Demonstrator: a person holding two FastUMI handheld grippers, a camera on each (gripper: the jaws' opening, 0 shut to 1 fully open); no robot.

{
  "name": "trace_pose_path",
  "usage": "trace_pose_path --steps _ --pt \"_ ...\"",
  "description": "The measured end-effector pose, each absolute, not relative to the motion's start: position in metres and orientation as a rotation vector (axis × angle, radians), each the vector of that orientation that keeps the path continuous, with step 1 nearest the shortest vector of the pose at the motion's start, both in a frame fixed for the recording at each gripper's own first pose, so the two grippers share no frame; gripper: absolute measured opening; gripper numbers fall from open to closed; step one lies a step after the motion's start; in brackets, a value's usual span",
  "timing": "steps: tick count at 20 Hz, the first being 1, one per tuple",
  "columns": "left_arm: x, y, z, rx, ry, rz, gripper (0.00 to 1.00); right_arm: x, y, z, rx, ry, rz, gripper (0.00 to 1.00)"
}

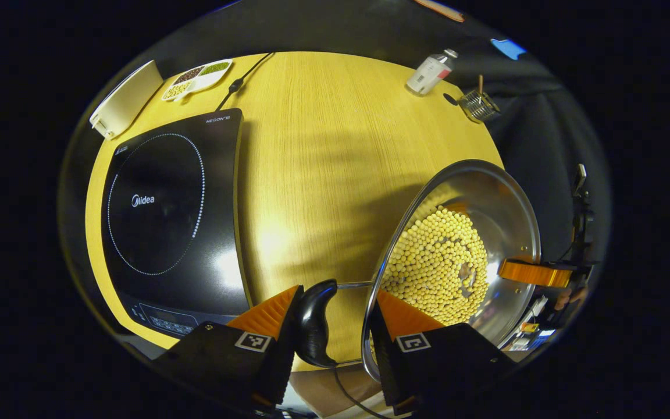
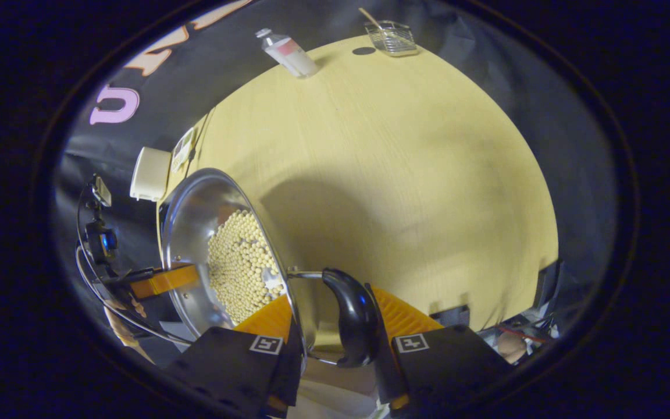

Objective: First push the handle of the pot to place it horizontally, then grasp the pot with both hands and set it on the induction cooktop.

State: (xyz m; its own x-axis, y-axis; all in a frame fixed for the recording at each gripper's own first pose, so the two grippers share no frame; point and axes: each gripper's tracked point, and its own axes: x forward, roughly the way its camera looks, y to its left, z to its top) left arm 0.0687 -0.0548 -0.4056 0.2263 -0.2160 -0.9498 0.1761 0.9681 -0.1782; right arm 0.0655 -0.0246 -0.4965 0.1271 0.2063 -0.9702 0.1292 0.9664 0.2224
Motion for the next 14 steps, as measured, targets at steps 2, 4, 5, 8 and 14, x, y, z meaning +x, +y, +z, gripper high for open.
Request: trace_pose_path --steps 2,4,5,8,14 --pt "0.066 -0.044 -0.401 -0.023 1.309 -0.306 0.64 0.055 -0.015 -0.489 0.286 1.417 0.026 0.55" --pt "0.066 -0.032 -0.395 -0.001 1.299 -0.346 0.64 0.044 0.0 -0.483 0.305 1.391 -0.013 0.55" --pt "0.066 -0.025 -0.391 0.011 1.293 -0.365 0.64 0.038 0.008 -0.48 0.318 1.381 -0.03 0.55" --pt "0.068 -0.003 -0.383 0.048 1.28 -0.41 0.66 0.02 0.032 -0.474 0.349 1.355 -0.067 0.5" --pt "0.069 0.044 -0.372 0.086 1.249 -0.449 0.63 0.001 0.081 -0.471 0.38 1.316 -0.102 0.55"
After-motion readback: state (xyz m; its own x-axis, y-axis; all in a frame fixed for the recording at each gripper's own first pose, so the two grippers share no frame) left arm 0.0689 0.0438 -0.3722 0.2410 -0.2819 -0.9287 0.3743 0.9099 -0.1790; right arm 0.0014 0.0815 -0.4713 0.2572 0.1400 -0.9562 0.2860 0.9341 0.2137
